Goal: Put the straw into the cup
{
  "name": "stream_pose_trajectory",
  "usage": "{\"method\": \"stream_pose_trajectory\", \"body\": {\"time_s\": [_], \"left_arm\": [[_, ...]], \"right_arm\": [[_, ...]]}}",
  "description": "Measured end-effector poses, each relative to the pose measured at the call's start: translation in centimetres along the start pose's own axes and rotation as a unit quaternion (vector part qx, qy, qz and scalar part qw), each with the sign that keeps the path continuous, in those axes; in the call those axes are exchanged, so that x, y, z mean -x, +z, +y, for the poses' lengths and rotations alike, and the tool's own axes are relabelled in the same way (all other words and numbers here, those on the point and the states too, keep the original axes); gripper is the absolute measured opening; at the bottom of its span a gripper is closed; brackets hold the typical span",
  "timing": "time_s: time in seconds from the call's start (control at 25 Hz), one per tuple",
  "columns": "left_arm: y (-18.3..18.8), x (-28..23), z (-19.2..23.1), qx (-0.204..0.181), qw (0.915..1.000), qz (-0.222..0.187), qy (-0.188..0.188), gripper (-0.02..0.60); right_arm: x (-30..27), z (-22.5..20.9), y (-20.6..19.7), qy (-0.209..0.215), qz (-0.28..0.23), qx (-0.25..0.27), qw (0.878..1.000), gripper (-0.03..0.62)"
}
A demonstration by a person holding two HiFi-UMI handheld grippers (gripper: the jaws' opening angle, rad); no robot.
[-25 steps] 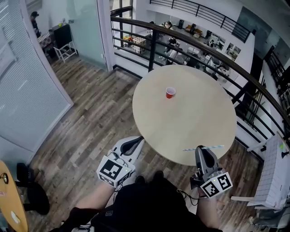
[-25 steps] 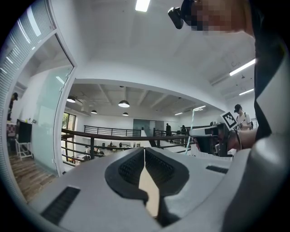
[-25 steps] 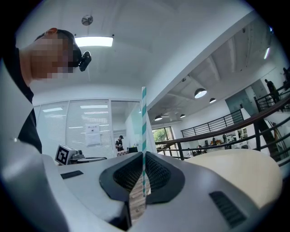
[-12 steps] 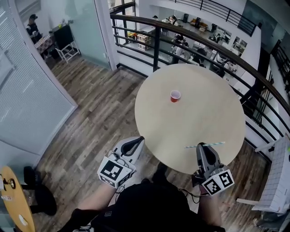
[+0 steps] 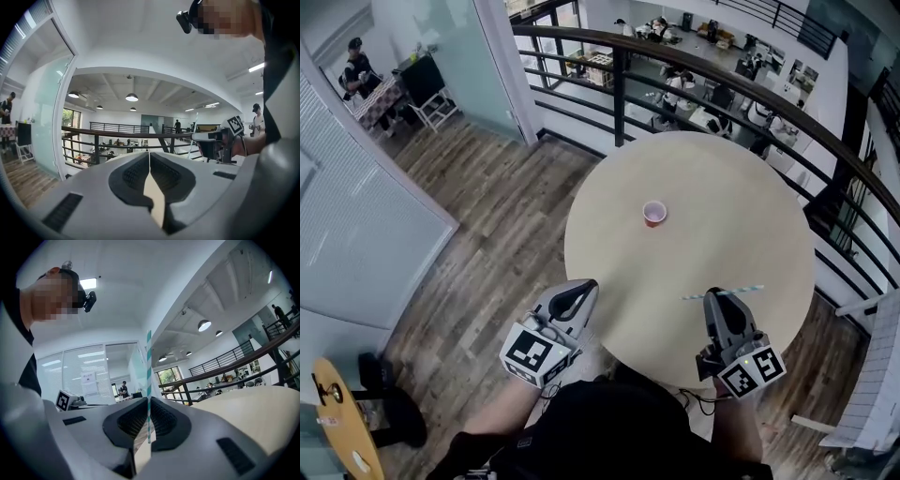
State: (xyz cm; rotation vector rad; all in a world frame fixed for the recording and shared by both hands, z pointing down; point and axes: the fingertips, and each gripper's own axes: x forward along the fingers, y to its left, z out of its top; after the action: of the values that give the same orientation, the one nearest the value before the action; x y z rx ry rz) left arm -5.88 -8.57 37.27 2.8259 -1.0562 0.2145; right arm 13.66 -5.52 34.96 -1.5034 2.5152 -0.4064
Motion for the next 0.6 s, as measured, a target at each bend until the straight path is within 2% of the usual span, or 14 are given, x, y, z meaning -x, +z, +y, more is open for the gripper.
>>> {"method": "stream_pose_trajectory", "body": {"time_s": [0.32,0.6], "left_arm": [[0.2,-4.9,3.3,0.008,0.9999,0.011,0.003,0.012],[-2.0,-8.8,5.9,0.007,0.9985,0.035,-0.040,0.012]], "right_arm": [[-4.7,-4.2,-0.8,0.001,0.025,-0.015,1.000,0.032],[-9.4,-6.0,-0.7,-0.015,0.030,-0.006,0.999,0.032]]}}
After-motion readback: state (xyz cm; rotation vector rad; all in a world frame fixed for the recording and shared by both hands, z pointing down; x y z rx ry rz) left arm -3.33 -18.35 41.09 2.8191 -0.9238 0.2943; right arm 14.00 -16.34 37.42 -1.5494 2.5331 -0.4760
